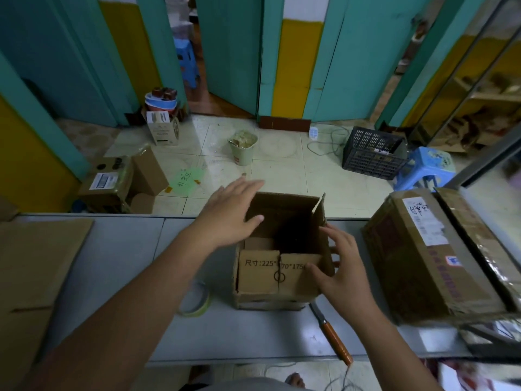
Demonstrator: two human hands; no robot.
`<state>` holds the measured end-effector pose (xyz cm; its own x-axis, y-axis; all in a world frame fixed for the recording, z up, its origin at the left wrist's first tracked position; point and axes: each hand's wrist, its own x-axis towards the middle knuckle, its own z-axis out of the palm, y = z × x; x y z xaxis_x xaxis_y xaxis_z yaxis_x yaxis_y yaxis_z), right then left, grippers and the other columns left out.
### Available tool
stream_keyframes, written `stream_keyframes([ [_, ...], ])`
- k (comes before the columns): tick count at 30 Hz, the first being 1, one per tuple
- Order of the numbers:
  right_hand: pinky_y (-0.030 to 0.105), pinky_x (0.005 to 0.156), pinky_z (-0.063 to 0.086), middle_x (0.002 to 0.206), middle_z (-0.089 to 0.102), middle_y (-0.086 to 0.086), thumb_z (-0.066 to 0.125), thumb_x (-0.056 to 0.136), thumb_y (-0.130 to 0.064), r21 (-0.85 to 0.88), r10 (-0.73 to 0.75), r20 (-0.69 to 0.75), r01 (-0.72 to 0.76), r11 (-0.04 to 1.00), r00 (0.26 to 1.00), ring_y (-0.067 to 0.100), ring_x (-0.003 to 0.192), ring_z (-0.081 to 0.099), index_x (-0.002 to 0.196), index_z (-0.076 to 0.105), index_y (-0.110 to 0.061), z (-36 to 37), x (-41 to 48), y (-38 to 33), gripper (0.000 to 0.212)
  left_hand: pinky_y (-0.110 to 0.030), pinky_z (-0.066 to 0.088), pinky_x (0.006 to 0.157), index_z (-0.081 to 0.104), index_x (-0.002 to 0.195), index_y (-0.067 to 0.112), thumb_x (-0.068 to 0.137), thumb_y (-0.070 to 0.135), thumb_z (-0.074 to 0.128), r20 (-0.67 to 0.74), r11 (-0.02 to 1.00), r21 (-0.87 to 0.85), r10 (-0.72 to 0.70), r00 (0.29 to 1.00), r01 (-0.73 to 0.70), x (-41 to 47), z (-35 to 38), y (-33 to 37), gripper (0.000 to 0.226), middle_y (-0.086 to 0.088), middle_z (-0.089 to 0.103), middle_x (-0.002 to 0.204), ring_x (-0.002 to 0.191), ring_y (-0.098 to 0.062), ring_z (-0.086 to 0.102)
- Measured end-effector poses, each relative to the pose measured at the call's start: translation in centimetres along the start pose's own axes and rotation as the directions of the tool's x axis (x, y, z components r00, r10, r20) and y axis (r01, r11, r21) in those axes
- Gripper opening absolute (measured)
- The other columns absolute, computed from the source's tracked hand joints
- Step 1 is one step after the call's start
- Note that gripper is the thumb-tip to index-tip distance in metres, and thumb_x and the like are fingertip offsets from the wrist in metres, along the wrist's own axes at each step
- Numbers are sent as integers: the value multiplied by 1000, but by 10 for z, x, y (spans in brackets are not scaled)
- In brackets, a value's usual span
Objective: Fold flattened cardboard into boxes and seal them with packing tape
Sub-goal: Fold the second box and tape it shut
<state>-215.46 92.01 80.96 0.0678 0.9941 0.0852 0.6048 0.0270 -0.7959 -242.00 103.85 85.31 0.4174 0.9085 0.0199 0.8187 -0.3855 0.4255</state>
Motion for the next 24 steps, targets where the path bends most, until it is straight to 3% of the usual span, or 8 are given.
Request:
stream_keyframes([
  [4,29,87,61,137,40,-26,82,87,-23,-61,45,-48,-48,997,998,-4,119,51,146,43,-47,8,-2,8,75,-56,-2,131,41,158,35,104,55,53,82,982,184,16,997,-30,5,3,6,59,11,42,165,163,-14,11],
  [7,23,76,56,133,42,-24,80,88,-25,-136,28,-98,-41,990,995,-6,109,50,149,38,-47,13,-6,13,77,-65,-11,126,53,150,37,104,66,44,143,970,242,-2,990,-33,-2,5,7,55,16,49,157,164,-19,8],
  [11,11,67,41,134,45,-20,78,88,-21,-228,-11,-136,-20,973,991,-6,98,47,152,36,-44,22,-9,15,80,-64,2,129,52,152,33,106,67,33,229,983,185,-36,973,-7,-11,13,9,60,15,43,161,164,-23,6],
  [14,7,71,39,137,46,-18,72,90,-17,-230,-61,-135,29,973,989,-8,102,45,157,34,-40,30,-13,16,80,-62,10,130,54,152,28,107,68,27,238,988,151,-55,970,19,-17,18,14,66,15,36,164,163,-23,7],
  [17,7,78,40,139,46,-17,66,94,-19,-215,-94,-128,65,974,987,-6,109,48,159,31,-41,34,-16,16,78,-63,6,130,69,139,30,106,70,22,303,983,181,-65,951,10,-20,19,17,70,12,26,168,163,-26,1],
  [21,18,94,47,147,44,-12,64,98,-25,-188,-136,-81,119,975,987,4,126,49,163,28,-37,39,-16,19,75,-64,4,129,77,123,27,103,75,18,359,976,215,-66,931,-14,-17,17,22,79,13,15,171,163,-30,-6],
  [24,34,103,48,156,43,-7,61,102,-30,-212,-161,-6,156,965,987,14,134,48,164,28,-36,44,-17,17,70,-65,9,129,69,133,33,105,72,20,329,995,103,-36,944,2,-18,21,25,69,19,3,173,164,-29,-12],
])
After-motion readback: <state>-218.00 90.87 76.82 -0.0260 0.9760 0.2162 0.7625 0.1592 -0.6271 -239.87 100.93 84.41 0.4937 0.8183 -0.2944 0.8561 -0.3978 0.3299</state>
